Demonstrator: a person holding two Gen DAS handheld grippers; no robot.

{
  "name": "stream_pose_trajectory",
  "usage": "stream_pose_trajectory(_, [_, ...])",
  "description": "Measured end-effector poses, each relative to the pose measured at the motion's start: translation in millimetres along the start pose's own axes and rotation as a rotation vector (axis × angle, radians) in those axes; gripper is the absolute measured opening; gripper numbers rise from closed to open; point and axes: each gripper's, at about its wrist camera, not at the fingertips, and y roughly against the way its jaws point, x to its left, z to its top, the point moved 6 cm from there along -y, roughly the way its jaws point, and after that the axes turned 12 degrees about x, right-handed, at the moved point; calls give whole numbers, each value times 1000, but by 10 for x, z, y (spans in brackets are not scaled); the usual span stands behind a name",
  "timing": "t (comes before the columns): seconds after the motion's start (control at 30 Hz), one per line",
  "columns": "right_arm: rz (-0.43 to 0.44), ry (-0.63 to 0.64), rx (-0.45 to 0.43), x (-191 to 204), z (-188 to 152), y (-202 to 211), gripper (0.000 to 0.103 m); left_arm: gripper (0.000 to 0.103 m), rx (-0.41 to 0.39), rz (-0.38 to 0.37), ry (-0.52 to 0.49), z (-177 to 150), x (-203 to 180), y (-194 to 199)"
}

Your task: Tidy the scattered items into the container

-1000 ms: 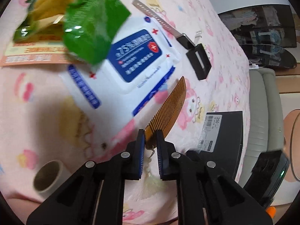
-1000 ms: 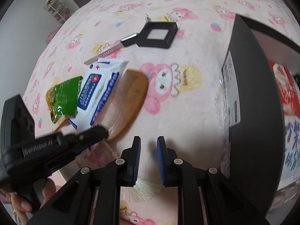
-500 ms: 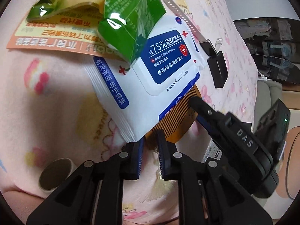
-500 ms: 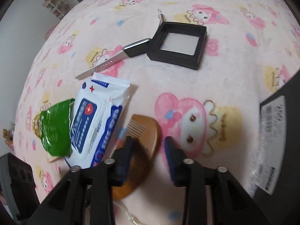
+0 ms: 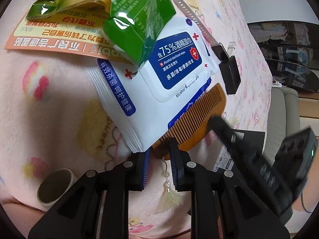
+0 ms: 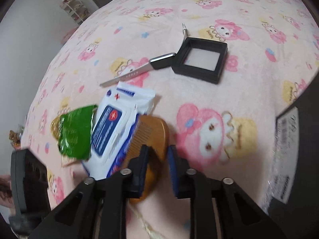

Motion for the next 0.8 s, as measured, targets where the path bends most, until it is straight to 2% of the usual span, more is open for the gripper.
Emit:
stream_pose_trajectory(0.13, [26,20,44,66,-253,16,13,18,-9,2,4,-23,7,37])
stream_pose_trajectory(0.3, [18,-16,40,31,-293,49,14,19,-15,-1,7,-39,21,65])
stream_pose_trajectory(0.4, [12,-29,31,7,-193,80,14,19,-12,-3,10,-34,25,56])
stream_pose_trajectory(0.57, [-79,-2,-12,-11,204,98,15,19,-3,-5,10,-22,41,34])
stream_pose_trajectory(0.8, [-105,-7,40,-34,585,-203,15,19,20,-22,12,18,59,-36])
